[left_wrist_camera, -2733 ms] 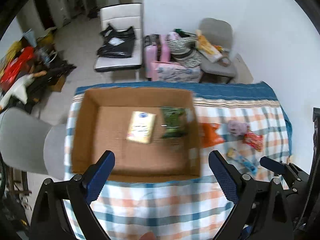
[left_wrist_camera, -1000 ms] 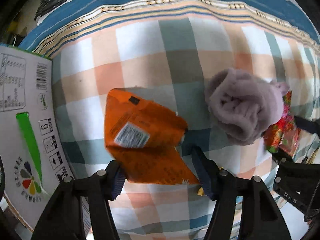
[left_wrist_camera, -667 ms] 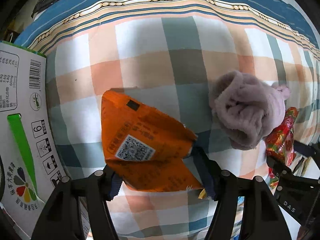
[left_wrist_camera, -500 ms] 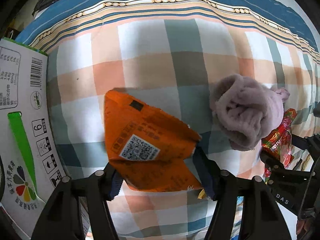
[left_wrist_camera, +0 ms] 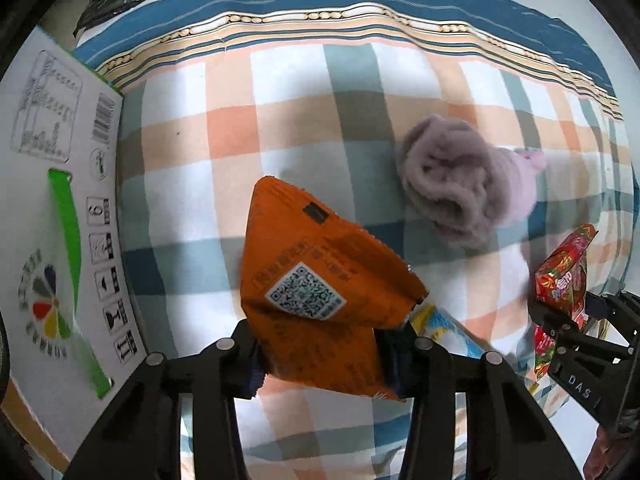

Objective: Organize soft objects
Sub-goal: 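Carry the orange and red bags with both grippers over the cardboard box, then open both grippers to drop the bags into the box and lift away, then grasp the blue drink tube with the right gripper while the left grasps the lavender cloth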

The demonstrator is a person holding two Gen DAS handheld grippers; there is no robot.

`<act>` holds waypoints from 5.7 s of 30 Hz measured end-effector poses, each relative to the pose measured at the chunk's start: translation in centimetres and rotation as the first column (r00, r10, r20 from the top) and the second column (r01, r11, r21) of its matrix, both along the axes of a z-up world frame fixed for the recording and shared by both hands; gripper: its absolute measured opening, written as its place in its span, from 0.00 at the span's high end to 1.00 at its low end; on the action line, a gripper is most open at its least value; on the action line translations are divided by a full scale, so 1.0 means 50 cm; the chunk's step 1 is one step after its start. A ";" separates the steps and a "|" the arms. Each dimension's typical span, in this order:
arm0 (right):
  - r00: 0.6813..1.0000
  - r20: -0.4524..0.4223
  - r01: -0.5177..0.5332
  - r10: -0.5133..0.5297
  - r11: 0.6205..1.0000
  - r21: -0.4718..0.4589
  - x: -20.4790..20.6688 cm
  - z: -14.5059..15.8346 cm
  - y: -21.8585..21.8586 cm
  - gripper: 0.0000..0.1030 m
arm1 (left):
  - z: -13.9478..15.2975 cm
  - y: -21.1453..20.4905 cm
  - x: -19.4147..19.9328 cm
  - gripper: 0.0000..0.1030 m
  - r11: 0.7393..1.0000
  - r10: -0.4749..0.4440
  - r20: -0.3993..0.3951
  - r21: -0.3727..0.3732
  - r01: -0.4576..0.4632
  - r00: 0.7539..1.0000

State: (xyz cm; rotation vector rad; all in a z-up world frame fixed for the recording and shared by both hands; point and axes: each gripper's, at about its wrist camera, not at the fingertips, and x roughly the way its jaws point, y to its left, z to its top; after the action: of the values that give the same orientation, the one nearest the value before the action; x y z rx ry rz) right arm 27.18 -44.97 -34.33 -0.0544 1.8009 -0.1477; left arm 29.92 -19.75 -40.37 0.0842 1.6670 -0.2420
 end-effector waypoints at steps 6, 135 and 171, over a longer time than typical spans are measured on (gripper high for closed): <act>0.996 0.061 0.063 -0.064 0.998 0.027 -0.044 0.070 -0.030 0.53 | 0.048 0.018 -0.050 0.60 0.999 -0.005 0.051 -0.034 0.007 0.999; 0.905 0.411 0.001 -0.106 0.969 0.246 -0.224 0.307 0.573 0.00 | 0.455 0.488 -0.218 0.03 0.989 0.147 0.410 -0.030 -0.147 0.900; 0.939 0.069 0.320 -0.335 0.932 0.170 -0.158 -0.101 -0.043 0.82 | 0.088 -0.238 -0.006 0.03 0.854 -0.502 0.185 0.258 0.451 0.845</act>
State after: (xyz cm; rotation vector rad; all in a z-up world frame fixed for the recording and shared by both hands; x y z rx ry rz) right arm 19.30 -47.11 -39.36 0.3632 1.7068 -0.2426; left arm 29.62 -31.65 -35.98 0.6728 1.3925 -0.4189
